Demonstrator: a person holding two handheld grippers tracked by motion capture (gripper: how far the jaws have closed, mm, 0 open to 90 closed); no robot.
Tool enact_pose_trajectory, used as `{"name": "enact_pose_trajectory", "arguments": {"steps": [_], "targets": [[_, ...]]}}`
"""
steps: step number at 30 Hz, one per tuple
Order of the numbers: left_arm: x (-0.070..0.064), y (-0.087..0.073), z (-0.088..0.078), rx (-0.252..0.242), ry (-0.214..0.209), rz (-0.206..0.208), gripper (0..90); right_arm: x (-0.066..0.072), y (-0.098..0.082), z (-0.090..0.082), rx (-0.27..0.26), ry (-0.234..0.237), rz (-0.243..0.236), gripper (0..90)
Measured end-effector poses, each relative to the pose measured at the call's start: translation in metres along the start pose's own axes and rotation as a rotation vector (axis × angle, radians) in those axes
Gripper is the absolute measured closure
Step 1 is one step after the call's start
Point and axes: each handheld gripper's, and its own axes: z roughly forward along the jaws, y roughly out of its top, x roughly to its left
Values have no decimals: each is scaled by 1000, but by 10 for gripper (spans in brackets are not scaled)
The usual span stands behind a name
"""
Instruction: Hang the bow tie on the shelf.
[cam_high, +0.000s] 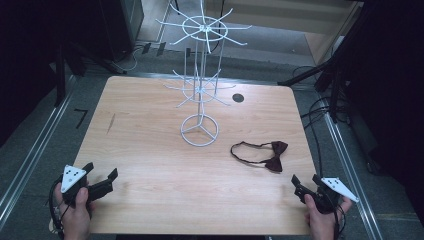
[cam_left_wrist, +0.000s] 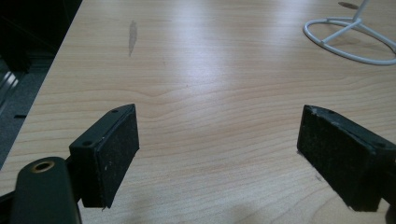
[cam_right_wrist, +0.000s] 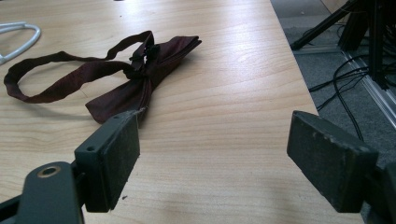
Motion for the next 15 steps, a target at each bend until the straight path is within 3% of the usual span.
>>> {"name": "enact_pose_trajectory", "arguments": {"steps": [15], "targets": [[0,0,0,-4,1,-2,135,4,2,-2,1,-16,-48,163]]}}
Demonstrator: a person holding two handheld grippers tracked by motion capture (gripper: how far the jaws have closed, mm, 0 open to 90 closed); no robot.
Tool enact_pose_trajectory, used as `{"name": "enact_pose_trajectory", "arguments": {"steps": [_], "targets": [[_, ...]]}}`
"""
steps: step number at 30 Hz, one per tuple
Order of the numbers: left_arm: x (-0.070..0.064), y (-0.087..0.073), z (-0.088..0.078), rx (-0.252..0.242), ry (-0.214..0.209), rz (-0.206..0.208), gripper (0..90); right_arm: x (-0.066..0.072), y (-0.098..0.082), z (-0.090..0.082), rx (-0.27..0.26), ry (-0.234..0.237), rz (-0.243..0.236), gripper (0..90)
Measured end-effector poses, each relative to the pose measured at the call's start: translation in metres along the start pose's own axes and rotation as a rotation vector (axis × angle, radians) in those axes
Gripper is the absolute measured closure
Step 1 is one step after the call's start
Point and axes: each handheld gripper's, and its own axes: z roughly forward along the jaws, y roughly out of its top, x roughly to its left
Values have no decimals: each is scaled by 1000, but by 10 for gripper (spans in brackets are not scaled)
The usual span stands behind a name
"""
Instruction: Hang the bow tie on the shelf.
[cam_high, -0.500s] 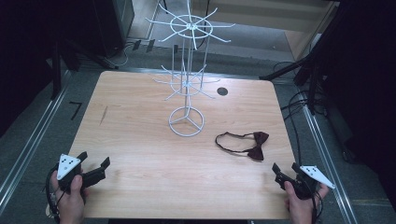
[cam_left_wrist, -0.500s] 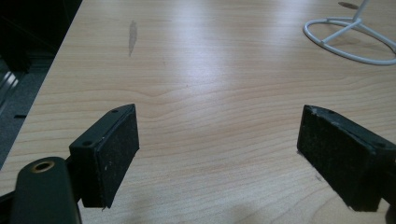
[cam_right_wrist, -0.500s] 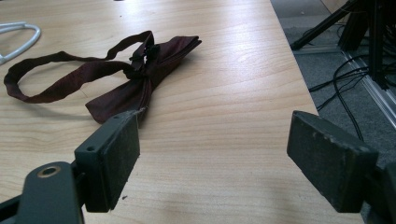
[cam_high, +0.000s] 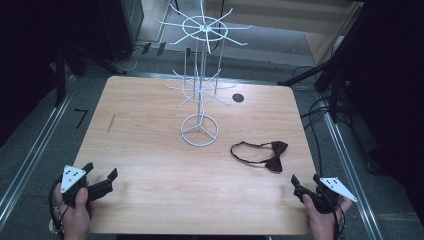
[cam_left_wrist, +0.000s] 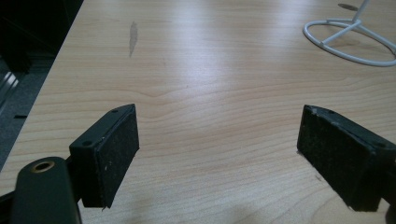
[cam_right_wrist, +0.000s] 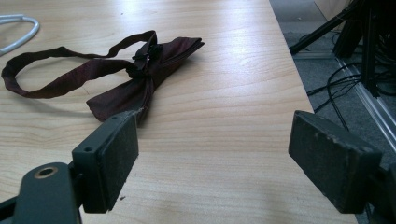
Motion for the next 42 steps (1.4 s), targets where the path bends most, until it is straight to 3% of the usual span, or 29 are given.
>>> {"name": "enact_pose_trajectory", "arguments": {"steps": [14,25,34,42], "targets": [[0,0,0,4,2,3,135,17,20,1,3,49,23,150],[0,0,0,3,-1,-4,135,42,37,19,8,65,39,149],[0,0,0,8,-2,3,135,58,42,40,70,54,29,150],[0,0,1,8,-2,4,135,67,42,57,133,34,48,161]]}}
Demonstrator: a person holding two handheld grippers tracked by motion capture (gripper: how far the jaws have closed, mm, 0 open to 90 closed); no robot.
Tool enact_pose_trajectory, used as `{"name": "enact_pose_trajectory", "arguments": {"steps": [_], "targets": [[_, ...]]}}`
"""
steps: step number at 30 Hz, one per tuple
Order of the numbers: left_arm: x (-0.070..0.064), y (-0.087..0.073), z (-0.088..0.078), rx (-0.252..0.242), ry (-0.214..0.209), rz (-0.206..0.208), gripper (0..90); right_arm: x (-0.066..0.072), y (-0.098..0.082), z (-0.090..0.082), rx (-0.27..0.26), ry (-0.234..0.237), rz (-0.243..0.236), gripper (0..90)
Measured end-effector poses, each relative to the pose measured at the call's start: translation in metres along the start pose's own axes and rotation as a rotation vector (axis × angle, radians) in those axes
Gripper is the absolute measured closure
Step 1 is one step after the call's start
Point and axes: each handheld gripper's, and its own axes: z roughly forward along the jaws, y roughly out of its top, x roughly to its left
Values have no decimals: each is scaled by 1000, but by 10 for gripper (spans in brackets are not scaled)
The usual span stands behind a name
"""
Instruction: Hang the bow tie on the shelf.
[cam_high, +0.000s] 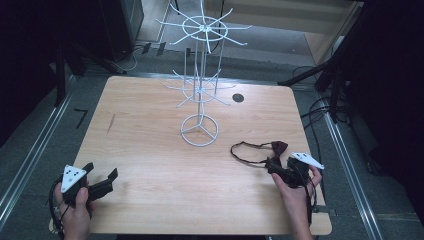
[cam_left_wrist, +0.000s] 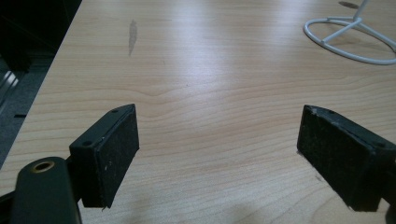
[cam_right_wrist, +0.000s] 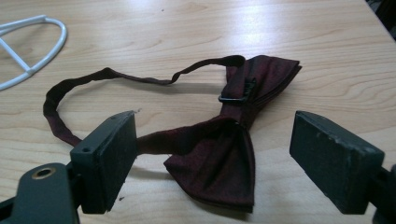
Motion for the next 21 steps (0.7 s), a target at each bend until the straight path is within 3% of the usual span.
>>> {"name": "enact_pose_trajectory", "arguments": {"steps": [4,10,16,21], "targets": [[0,0,0,1,-1,1,135,5,1,9,24,-21,-9,189],[0,0,0,3,-3,-2,135,7,-7,23,90,-69,-20,307],[0,0,1,4,-3,-3,135,12,-11,24,74,-123,-78,431],[0,0,0,3,-3,-3,135,13,-13,22,66,-110,-91,605]]}}
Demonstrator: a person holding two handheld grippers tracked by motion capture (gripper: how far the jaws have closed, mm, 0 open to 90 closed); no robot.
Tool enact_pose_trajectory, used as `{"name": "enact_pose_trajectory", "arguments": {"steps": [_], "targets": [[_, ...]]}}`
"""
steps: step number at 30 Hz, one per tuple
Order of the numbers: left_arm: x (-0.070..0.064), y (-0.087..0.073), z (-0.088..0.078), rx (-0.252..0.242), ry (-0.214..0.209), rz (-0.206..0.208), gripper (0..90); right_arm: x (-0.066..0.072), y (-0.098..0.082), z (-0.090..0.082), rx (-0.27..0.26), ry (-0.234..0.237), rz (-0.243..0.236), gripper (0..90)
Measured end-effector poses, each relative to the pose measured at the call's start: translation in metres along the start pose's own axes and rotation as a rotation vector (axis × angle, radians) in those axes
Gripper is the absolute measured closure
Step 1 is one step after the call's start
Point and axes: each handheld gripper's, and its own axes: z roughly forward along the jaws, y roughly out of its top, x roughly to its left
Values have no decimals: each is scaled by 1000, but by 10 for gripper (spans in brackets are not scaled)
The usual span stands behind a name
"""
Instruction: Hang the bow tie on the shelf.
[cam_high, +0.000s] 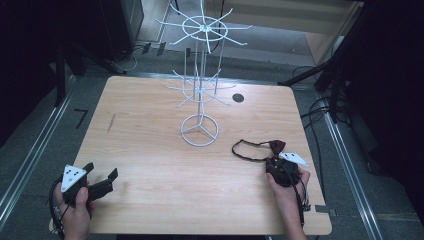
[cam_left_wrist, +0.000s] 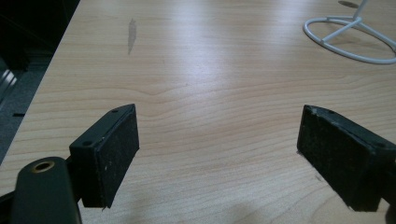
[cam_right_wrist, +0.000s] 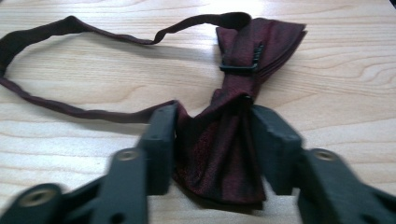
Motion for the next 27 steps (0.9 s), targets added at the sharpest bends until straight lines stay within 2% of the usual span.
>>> {"name": "enact_pose_trajectory", "arguments": {"steps": [3,10,18,25,27], "targets": [[0,0,0,0,0,0,136,0,-1,-1,-8,9,-10,695],[0,0,0,1,-3,-2,136,-1,-2,-2,-20,10,-8,801],[0,0,0,2,-4,-3,135,1,-3,-9,-74,37,1,816],[0,0,0,4,-1,-1,135,12,9,-27,-187,73,-26,815],[0,0,0,3,-1,0,136,14,13,-31,-202,79,-32,816]]}}
